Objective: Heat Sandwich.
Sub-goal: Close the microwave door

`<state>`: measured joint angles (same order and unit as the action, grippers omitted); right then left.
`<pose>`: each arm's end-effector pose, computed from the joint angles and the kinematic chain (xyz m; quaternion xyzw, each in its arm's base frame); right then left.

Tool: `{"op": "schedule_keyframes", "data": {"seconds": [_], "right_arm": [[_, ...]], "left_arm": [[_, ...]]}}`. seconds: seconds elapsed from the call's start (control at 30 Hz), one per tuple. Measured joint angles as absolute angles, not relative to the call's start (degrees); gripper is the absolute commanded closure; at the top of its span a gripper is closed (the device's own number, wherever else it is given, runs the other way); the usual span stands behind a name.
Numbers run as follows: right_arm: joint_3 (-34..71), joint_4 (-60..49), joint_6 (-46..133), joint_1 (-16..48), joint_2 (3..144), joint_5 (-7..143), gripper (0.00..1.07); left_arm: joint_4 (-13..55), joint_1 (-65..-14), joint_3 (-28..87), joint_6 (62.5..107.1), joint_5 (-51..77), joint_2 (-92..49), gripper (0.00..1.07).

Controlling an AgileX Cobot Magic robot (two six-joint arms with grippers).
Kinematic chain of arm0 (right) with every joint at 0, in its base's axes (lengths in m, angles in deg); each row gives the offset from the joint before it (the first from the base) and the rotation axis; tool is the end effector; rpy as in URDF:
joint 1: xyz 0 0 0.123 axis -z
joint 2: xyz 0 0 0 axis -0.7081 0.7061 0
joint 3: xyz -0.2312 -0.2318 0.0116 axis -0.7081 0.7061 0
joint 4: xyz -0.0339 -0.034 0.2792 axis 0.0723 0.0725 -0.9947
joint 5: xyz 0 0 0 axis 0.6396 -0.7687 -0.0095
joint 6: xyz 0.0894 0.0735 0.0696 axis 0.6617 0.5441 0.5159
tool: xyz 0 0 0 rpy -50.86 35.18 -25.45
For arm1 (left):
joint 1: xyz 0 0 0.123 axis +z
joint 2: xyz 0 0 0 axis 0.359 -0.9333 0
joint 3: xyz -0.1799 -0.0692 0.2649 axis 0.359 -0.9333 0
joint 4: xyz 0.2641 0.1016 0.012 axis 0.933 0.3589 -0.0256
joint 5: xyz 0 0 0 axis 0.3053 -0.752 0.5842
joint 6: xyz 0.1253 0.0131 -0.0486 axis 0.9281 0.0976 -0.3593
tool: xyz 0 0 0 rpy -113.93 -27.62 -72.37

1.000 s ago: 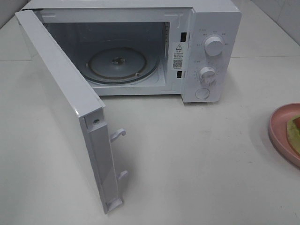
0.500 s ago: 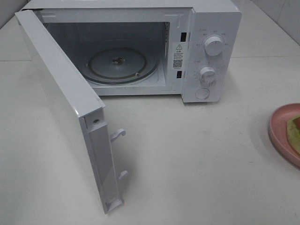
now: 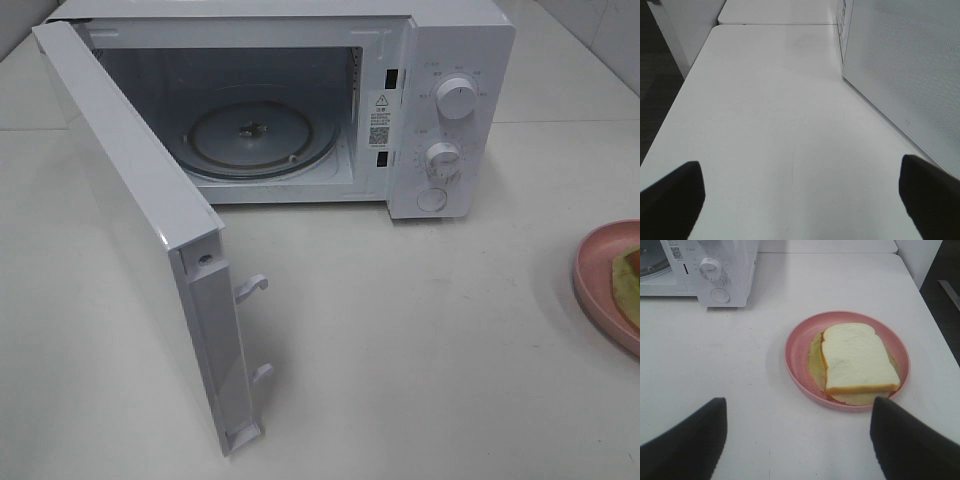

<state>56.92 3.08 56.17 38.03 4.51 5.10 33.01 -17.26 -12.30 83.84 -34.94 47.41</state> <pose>0.0201 -0.0147 0.2794 0.0081 0.8422 -0.0038 0.5391 0.0209 -0.0042 0.2742 -0.0065 0.8467 0.0066 0.5320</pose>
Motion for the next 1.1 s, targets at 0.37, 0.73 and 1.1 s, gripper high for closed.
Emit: {"op": "schedule_keyframes", "data": {"seconds": [0.37, 0.73, 1.1], "right_arm": [[56.92, 3.08, 56.17, 38.03, 4.51, 5.1, 0.31], [56.92, 3.08, 56.17, 38.03, 4.51, 5.1, 0.31], [56.92, 3.08, 56.17, 38.03, 4.51, 5.1, 0.31]], "left_arm": [[33.01, -17.26, -12.3, 83.84, -34.94, 47.41, 0.05], [30.55, -17.26, -11.96, 83.9, -34.89, 46.32, 0.05], [30.43, -17.26, -10.36, 85.79, -26.98, 32.8, 0.5]]}}
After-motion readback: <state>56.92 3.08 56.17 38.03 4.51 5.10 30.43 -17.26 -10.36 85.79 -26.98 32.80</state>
